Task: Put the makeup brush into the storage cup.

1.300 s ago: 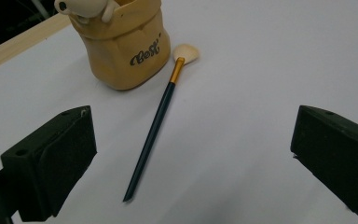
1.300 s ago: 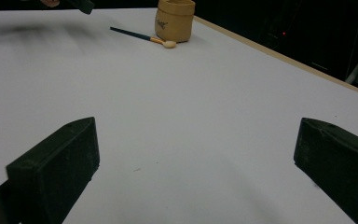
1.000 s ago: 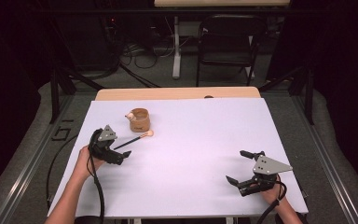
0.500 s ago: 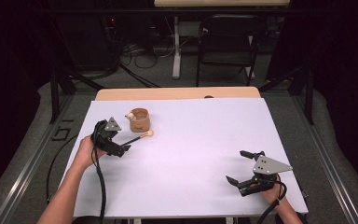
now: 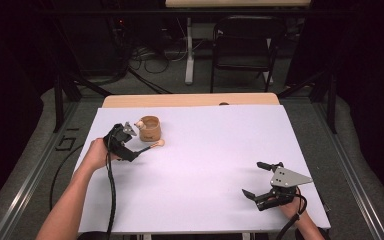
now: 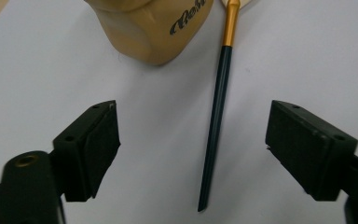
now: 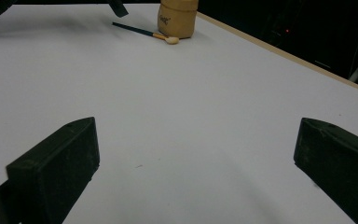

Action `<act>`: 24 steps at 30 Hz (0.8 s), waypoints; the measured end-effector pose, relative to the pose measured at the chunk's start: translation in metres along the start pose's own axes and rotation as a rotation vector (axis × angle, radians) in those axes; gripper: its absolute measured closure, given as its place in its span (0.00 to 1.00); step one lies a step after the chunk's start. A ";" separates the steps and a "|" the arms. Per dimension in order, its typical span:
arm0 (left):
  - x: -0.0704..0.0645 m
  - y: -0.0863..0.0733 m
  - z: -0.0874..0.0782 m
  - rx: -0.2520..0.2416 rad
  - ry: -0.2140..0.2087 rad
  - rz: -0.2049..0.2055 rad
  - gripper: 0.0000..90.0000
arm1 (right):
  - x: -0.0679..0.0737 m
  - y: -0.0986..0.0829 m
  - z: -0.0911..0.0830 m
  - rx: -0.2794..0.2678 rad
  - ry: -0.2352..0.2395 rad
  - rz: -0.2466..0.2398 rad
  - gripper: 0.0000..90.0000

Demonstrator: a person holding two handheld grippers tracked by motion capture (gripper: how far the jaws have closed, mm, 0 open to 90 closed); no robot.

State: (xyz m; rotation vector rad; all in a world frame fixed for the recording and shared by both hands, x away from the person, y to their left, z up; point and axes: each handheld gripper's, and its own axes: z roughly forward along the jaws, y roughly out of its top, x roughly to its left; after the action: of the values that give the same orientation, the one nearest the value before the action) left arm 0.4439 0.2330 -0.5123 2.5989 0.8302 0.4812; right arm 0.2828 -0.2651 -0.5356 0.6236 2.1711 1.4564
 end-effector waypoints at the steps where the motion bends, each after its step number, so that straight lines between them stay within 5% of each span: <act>1: 0.001 0.001 0.003 0.018 -0.005 0.007 0.25 | 0.000 0.000 0.000 0.001 0.000 0.000 0.00; 8: 0.006 0.008 0.004 0.036 -0.021 0.011 0.45 | 0.000 0.000 0.001 0.010 0.000 -0.007 0.00; 9: 0.007 0.011 0.005 0.053 -0.020 0.037 0.47 | 0.001 0.000 0.001 0.010 0.000 -0.007 0.00; 13: 0.005 0.015 0.015 0.115 -0.062 0.058 0.55 | 0.001 0.000 0.001 0.011 0.001 -0.006 0.00; 24: 0.003 0.020 0.027 0.189 -0.146 0.089 0.78 | 0.001 0.000 0.002 0.017 0.004 -0.012 0.00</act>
State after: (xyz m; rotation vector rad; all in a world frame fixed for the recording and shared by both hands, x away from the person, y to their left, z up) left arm 0.4668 0.2128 -0.5261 2.8136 0.7456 0.2426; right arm 0.2826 -0.2632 -0.5364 0.6122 2.1888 1.4360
